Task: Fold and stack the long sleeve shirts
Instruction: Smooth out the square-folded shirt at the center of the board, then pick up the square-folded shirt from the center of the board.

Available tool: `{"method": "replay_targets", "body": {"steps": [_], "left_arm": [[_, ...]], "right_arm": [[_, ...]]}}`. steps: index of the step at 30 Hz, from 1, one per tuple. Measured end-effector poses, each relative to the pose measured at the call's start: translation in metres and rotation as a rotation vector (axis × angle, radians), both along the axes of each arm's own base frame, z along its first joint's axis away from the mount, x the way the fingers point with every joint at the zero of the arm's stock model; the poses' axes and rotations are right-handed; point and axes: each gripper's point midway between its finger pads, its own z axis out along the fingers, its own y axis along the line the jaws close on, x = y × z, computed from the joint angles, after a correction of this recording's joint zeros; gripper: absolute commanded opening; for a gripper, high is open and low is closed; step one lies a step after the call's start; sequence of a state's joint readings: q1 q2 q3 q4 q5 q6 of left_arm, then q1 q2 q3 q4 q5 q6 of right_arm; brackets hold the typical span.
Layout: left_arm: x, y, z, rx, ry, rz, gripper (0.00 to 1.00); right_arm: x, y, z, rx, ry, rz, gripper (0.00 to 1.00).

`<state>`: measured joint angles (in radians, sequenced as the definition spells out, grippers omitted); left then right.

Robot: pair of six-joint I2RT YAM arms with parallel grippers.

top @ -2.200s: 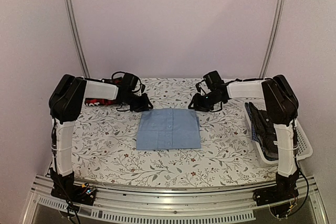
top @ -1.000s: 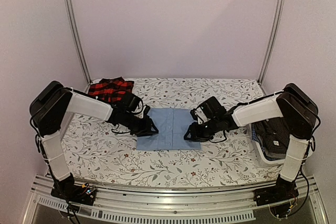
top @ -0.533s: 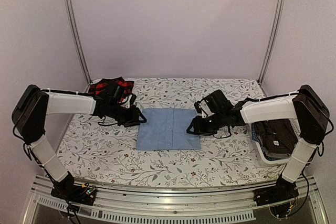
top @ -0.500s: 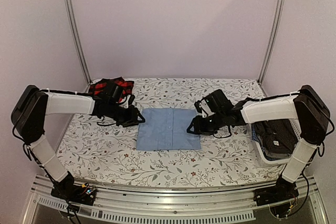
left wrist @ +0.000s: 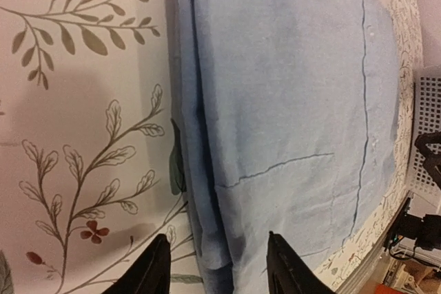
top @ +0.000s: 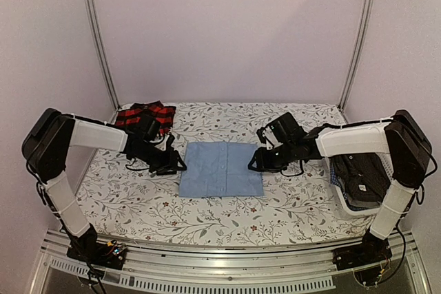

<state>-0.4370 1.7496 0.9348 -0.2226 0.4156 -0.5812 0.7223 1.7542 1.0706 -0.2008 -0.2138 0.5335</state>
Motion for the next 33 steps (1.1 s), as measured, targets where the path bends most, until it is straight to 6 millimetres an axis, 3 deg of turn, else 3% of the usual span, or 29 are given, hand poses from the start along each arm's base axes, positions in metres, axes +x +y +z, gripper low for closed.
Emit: {"method": "replay_targets", "body": {"steps": [5,15,24,33], "left_arm": [[0.002,0.001,-0.017,0.032,0.027,-0.006,0.47],[0.013,-0.003,-0.019,0.053,0.001,-0.013,0.45],[0.017,-0.007,-0.022,0.082,-0.012,-0.009,0.38],[0.020,-0.017,-0.025,0.075,-0.003,-0.003,0.16]], "right_arm": [[0.004,-0.006,-0.016,-0.026,0.026,-0.014,0.36],[-0.008,-0.023,-0.045,-0.075,0.061,-0.032,0.35],[-0.010,-0.025,-0.050,-0.077,0.058,-0.035,0.35],[-0.009,-0.024,-0.050,-0.067,0.048,-0.036,0.35]]}}
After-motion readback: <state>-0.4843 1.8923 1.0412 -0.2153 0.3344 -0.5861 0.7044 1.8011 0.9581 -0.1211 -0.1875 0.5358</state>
